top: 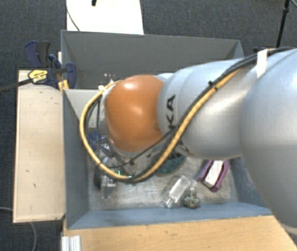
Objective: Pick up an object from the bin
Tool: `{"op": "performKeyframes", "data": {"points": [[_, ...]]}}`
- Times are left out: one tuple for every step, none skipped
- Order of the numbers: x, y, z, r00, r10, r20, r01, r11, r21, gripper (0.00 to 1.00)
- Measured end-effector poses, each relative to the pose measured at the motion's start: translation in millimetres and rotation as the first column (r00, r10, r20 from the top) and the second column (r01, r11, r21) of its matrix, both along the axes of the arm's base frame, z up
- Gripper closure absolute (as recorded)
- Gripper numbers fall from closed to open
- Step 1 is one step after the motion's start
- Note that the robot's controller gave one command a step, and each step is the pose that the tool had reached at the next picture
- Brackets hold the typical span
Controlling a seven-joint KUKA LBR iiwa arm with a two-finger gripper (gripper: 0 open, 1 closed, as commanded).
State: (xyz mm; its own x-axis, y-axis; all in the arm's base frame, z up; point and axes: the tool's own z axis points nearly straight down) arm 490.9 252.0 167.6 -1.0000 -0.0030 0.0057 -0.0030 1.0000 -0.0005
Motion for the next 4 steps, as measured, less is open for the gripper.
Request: {"op": "performKeyframes", "data": {"points": [[37.6, -26.5, -96.9, 0.99, 0.141, 0.005, -0.141, 0.99, 0.001, 0.0], [37.9, -24.2, -93.1, 0.99, 0.137, 0.009, -0.137, 0.991, 0.004, 1.0], [9.5, -53.7, 60.8, 0.982, 0.188, 0.015, -0.188, 0.982, 0.002, 1.0], [20.1, -114.6, 36.7, 0.952, 0.305, 0.006, -0.305, 0.952, -0.001, 1.0]]}}
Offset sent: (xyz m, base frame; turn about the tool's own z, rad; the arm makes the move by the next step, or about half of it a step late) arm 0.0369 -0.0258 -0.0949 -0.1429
